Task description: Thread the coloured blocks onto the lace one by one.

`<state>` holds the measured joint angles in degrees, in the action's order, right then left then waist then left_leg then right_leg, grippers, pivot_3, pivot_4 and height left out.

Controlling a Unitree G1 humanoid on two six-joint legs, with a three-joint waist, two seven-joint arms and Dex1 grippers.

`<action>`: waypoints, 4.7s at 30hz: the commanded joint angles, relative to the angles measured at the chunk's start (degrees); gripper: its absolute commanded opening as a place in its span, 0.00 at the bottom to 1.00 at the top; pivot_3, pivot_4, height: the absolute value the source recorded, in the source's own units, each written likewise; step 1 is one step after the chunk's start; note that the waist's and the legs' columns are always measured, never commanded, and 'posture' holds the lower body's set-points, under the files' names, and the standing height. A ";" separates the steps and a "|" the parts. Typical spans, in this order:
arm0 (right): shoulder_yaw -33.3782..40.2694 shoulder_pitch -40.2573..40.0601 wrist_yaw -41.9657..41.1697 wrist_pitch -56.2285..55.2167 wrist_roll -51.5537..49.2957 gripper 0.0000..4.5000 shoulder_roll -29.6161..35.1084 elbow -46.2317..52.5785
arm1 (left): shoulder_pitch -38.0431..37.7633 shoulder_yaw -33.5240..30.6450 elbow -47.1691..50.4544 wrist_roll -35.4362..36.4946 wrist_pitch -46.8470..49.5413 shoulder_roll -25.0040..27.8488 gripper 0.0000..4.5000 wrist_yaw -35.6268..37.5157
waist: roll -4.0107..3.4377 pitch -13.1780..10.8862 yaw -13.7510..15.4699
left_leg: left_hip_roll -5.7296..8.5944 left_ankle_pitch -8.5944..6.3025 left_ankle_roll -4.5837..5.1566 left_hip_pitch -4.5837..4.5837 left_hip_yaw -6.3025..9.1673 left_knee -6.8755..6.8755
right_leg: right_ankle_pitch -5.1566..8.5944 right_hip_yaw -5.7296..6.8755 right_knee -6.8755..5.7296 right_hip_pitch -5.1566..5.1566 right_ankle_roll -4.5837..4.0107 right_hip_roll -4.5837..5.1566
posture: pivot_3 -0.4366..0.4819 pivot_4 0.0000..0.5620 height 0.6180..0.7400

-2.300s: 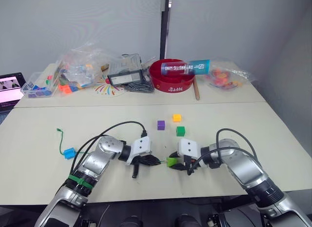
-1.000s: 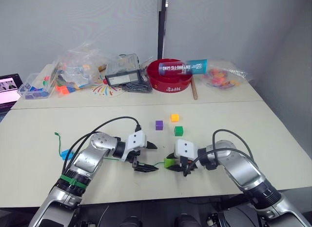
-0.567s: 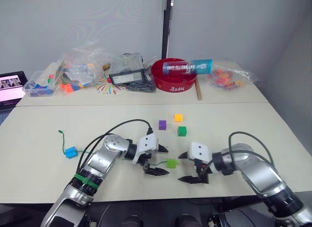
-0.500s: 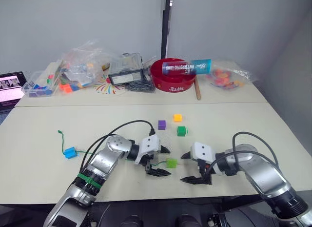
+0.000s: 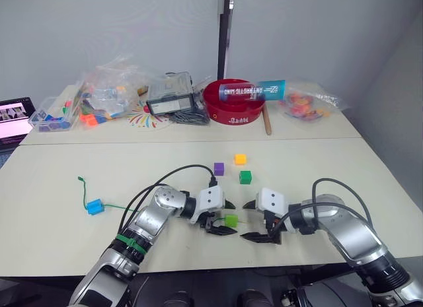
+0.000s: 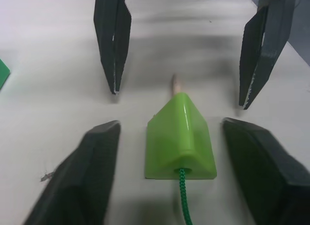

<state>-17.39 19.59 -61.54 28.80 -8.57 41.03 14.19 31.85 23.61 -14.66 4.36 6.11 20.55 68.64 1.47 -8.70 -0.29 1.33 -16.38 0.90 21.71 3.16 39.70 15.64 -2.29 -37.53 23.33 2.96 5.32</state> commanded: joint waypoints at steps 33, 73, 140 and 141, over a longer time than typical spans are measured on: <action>-2.18 0.51 1.00 -3.45 3.62 0.00 -0.30 -4.83 | -1.60 0.89 -1.69 -1.19 -2.94 3.37 0.30 3.44 | -0.01 0.01 -0.34 | -0.03 0.00 0.00 -0.29 -0.02 -0.02 | 0.00 -0.02 -0.02 -0.22 0.00 -0.03 | 0.48 0.27 1.00; -4.55 4.42 -0.56 -6.20 6.08 0.00 -1.46 -5.39 | -0.48 -14.60 -46.15 -2.92 -32.53 34.30 0.41 14.72 | -0.82 0.48 -2.11 | -0.26 0.01 0.00 -1.20 -0.39 -0.93 | 0.07 -0.04 -0.21 -0.32 -0.14 -0.14 | 0.48 0.27 1.00; -11.23 11.58 1.46 4.93 10.27 0.00 -6.78 0.75 | -3.47 -8.86 -0.36 6.39 -2.25 3.90 0.01 3.00 | -0.22 0.21 -0.76 | -0.01 0.19 -0.32 0.27 -0.27 -0.46 | 0.02 -0.05 -0.46 0.93 -0.17 0.07 | 0.48 0.27 1.00; -11.23 11.59 1.36 4.92 10.19 0.00 -6.73 0.82 | -3.48 -8.88 -0.38 6.38 -2.22 3.87 0.01 2.94 | -0.22 0.21 -0.72 | -0.01 0.19 -0.32 0.27 -0.27 -0.46 | 0.02 -0.05 -0.46 0.93 -0.17 0.07 | 0.48 0.27 1.00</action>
<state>-28.47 31.07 -59.94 33.01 1.51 34.08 13.31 27.33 15.10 -15.27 10.85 4.80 24.65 72.33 1.25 -8.50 -1.01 1.33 -16.19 0.59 21.98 2.89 39.24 15.66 -2.35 -37.98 24.25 2.79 5.39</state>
